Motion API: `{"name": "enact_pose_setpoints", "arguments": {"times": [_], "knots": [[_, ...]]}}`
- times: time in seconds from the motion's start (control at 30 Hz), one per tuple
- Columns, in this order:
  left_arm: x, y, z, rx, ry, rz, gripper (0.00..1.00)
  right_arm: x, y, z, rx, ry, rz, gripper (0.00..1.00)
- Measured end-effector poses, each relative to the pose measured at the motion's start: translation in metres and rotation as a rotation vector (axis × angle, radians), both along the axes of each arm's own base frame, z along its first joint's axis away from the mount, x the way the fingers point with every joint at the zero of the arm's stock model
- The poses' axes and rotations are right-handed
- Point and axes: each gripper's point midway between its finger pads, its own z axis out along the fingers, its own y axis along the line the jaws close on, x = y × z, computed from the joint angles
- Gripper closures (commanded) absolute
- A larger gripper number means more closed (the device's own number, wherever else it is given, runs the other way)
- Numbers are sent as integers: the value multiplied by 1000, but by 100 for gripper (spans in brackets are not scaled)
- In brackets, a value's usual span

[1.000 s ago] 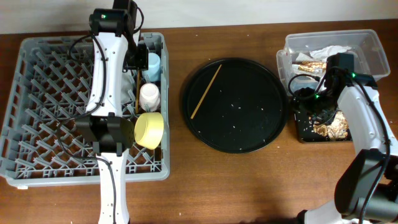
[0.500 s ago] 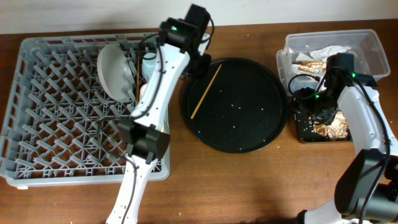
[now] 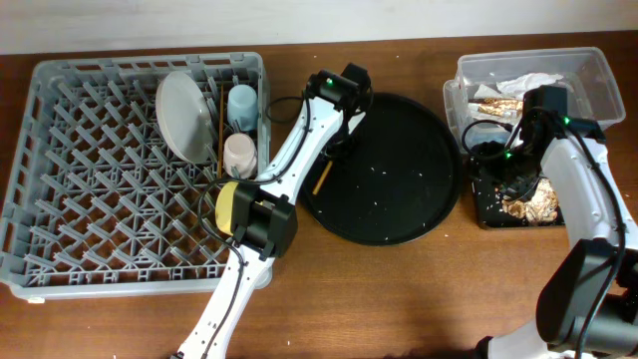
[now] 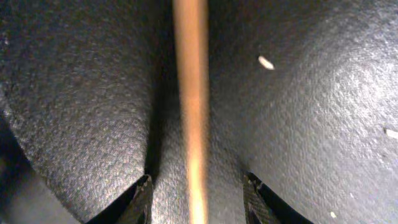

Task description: Sort waste into correct bins and load items into the dishwasher rack

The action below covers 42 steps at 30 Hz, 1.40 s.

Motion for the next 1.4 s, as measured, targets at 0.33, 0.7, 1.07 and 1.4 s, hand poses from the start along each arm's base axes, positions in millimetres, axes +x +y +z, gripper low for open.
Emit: {"name": "enact_pose_setpoints", "arguments": {"times": [0.33, 0.7, 1.07, 1.4], "knots": [[-2, 8, 3, 17, 16, 3, 100, 0, 0, 0, 0, 0, 0, 29], [52, 129, 199, -122, -354, 294, 99, 0, 0, 0, 0, 1, -1, 29], [45, 234, 135, 31, -139, 608, 75, -1, 0, 0, 1, 4, 0, 29], [44, 235, 130, 43, -129, 607, 40, -1, 0, 0, 1, 4, -1, 29]]}}
